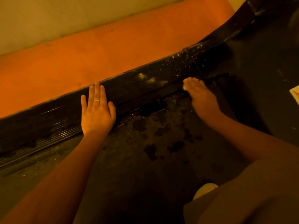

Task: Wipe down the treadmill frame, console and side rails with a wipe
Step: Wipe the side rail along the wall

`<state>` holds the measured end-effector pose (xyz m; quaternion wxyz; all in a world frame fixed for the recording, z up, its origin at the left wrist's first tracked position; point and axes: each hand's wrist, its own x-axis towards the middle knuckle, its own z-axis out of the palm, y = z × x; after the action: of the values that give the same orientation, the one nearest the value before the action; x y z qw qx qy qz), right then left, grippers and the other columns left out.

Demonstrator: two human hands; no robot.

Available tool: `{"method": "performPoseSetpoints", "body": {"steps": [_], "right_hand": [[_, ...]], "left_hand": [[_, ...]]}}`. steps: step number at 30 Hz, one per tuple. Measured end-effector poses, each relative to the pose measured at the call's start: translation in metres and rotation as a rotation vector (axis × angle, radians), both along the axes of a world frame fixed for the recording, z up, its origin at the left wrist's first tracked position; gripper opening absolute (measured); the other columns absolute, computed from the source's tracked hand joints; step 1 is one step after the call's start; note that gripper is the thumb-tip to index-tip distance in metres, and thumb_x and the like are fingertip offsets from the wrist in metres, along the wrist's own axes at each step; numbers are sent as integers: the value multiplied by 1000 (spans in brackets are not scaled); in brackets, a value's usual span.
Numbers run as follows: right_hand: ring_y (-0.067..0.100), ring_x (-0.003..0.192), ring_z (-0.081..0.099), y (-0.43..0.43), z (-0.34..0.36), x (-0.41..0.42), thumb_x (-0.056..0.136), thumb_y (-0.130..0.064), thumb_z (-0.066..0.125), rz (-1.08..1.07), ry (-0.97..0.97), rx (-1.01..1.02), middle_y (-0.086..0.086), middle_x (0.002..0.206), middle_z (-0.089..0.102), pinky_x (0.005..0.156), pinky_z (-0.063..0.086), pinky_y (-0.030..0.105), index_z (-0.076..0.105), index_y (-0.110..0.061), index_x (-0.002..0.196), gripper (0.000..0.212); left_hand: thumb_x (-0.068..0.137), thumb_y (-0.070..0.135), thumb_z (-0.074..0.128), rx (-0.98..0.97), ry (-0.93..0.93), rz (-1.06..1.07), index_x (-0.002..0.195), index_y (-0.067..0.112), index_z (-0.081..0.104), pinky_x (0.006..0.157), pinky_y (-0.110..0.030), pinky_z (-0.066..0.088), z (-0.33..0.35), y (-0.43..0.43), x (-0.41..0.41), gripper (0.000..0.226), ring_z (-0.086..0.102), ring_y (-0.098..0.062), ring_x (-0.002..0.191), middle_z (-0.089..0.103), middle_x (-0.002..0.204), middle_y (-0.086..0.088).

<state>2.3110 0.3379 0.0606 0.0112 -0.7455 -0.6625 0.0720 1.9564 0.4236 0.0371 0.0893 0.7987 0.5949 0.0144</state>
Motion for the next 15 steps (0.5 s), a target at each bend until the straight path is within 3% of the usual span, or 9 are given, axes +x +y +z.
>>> {"method": "performPoseSetpoints", "body": {"steps": [3, 7, 10, 12, 15], "right_hand": [[29, 151, 19, 1, 6, 21, 86, 18, 47, -71, -64, -64, 14, 162, 25, 123, 5, 39, 25, -7, 155, 77], [25, 151, 14, 2, 5, -4, 95, 13, 40, -187, 44, -50, 9, 163, 21, 121, 15, 42, 26, -11, 156, 67], [28, 150, 19, -6, 3, -42, 93, 11, 46, -36, 58, -29, 13, 161, 25, 119, 12, 37, 29, -8, 154, 66], [32, 150, 19, -10, 1, -75, 98, -7, 48, 126, 29, -40, 19, 161, 24, 121, 6, 38, 27, -3, 153, 59], [31, 153, 1, -10, -5, -125, 103, -40, 29, 256, 103, -128, 18, 165, 7, 125, 2, 41, 14, -2, 157, 68]], "left_hand": [[103, 41, 16, 5, 2, -1, 160, 8, 13, 125, -50, 6, 0, 0, 1, 66, 2, -22, 156, 8, 168, -10], [103, 41, 15, 11, 4, -2, 160, 8, 13, 125, -51, 7, 0, -1, 1, 66, 2, -22, 155, 9, 168, -10], [103, 42, 14, 11, 11, -3, 160, 8, 13, 125, -51, 8, 0, -1, 1, 66, 2, -22, 155, 9, 168, -10], [103, 42, 15, 11, 4, -2, 160, 8, 14, 125, -51, 8, 1, -1, 1, 66, 2, -22, 155, 9, 168, -10], [103, 41, 14, 10, 2, 0, 160, 8, 14, 125, -51, 8, 1, -1, 1, 66, 2, -22, 156, 9, 168, -10]]}}
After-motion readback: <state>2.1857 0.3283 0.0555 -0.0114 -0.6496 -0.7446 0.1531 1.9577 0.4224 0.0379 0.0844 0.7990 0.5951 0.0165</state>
